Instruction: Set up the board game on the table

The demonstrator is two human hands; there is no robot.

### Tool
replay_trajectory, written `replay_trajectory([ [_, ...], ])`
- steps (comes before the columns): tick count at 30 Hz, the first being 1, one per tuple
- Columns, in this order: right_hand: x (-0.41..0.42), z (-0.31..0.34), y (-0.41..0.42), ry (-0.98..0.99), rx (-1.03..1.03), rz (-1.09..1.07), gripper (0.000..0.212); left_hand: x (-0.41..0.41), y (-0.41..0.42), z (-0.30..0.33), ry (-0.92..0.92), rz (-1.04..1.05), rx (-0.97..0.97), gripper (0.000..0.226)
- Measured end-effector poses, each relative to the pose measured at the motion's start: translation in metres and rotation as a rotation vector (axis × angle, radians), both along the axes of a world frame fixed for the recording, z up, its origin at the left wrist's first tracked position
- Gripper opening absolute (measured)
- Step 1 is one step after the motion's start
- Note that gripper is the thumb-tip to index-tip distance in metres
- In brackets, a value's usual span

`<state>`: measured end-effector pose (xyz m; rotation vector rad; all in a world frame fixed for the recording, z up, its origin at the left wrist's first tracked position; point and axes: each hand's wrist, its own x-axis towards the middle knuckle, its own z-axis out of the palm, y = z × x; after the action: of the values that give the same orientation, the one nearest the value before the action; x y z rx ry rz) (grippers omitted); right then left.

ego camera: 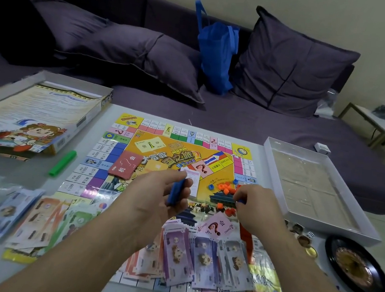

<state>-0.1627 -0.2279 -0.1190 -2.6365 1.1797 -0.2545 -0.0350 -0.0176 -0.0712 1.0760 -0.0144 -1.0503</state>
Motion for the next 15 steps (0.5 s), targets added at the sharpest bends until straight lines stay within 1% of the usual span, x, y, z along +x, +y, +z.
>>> replay_trajectory([
  [2,0.000,0.010,0.003,-0.128,0.038,-0.020,0.023,0.000,-0.001,-0.001,-0.029,-0.002,0.006,0.021],
  [4,0.000,0.027,0.012,-0.352,0.178,-0.016,0.021,0.000,-0.001,-0.001,-0.074,-0.002,0.006,0.019],
  [7,-0.002,0.055,0.036,-0.663,0.421,0.108,0.022,-0.001,0.001,-0.001,-0.137,-0.044,-0.016,0.016],
  [9,-0.004,0.069,0.053,-0.797,0.531,0.209,0.021,-0.004,0.002,0.000,-0.165,-0.093,-0.029,0.017],
  [12,-0.003,0.077,0.067,-0.870,0.604,0.298,0.024,-0.009,0.001,0.000,-0.166,-0.133,-0.051,0.019],
  [15,-0.002,0.073,0.070,-0.848,0.592,0.324,0.026,-0.012,0.000,0.002,-0.141,-0.141,-0.094,0.021],
])
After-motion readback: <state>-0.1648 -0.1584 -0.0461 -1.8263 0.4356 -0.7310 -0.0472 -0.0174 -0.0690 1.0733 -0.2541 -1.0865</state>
